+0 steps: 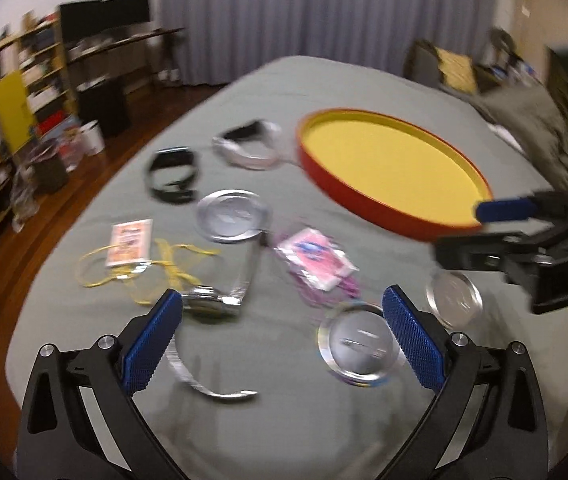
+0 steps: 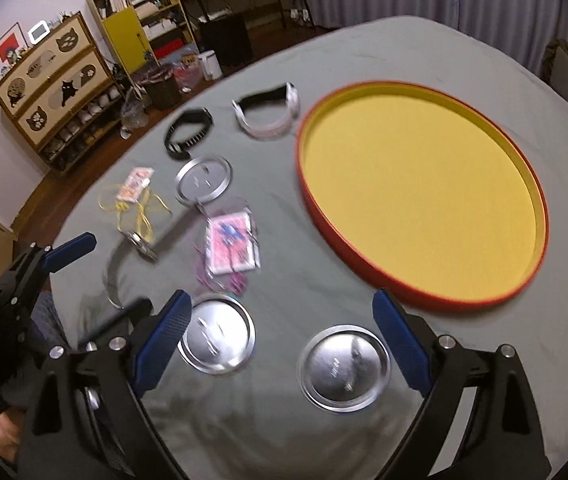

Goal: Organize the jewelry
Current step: 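Lower both silver badges onto the bedspread and open both tools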

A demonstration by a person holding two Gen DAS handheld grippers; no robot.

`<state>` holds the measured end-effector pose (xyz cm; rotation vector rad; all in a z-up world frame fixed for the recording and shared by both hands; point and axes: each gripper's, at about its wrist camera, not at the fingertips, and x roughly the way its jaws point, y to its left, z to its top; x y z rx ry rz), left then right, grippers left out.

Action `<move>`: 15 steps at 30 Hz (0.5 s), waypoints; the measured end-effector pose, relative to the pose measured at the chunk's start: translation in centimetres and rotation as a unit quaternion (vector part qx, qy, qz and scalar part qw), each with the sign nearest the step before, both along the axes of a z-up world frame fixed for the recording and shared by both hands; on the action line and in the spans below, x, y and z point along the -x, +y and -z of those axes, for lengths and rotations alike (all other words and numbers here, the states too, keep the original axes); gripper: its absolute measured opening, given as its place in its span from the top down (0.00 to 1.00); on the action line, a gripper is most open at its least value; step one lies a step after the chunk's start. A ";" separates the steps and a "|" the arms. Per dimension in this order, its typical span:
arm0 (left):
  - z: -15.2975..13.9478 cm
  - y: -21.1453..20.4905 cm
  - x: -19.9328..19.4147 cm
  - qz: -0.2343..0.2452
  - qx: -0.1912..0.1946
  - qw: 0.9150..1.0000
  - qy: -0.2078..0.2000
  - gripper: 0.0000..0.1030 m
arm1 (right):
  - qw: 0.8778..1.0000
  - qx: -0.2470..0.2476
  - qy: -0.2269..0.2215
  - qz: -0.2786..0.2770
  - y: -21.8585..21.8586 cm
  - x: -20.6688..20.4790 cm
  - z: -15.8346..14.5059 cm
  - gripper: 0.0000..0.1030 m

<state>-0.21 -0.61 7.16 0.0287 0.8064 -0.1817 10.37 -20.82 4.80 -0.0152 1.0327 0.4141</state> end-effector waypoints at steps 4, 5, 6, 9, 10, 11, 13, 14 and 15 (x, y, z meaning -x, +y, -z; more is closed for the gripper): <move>0.5 4.1 -1.3 -0.063 0.021 0.998 0.016 0.05 | 1.000 0.001 -0.004 -0.010 2.1 -0.7 -0.1 0.15; 0.7 4.9 -1.7 -0.074 0.024 0.997 0.021 0.05 | 1.000 0.004 -0.005 -0.013 2.8 -0.8 0.2 0.15; 1.0 5.6 -2.1 -0.086 0.024 0.996 0.025 0.05 | 1.000 0.007 -0.005 -0.014 3.5 -1.1 0.5 0.15; 1.9 7.4 -3.6 -0.108 0.025 0.993 0.041 0.05 | 1.000 0.010 0.000 -0.012 4.7 -2.0 1.7 0.15; 2.3 7.6 -4.1 -0.110 0.023 0.993 0.046 0.05 | 1.000 0.010 0.004 -0.009 5.0 -2.2 2.2 0.15; 2.5 7.8 -4.5 -0.110 0.023 0.992 0.049 0.05 | 1.000 0.011 0.008 -0.007 5.3 -2.5 2.7 0.15; 3.1 7.8 -5.5 -0.107 0.020 0.993 0.054 0.05 | 1.000 0.016 0.013 -0.005 5.7 -2.9 3.7 0.15; 3.2 7.7 -6.1 -0.104 0.017 0.993 0.055 0.05 | 1.000 0.020 0.016 -0.004 5.9 -3.1 4.2 0.15; 3.5 7.6 -6.7 -0.101 0.014 0.993 0.057 0.05 | 1.000 0.022 0.019 -0.004 6.0 -3.3 4.7 0.15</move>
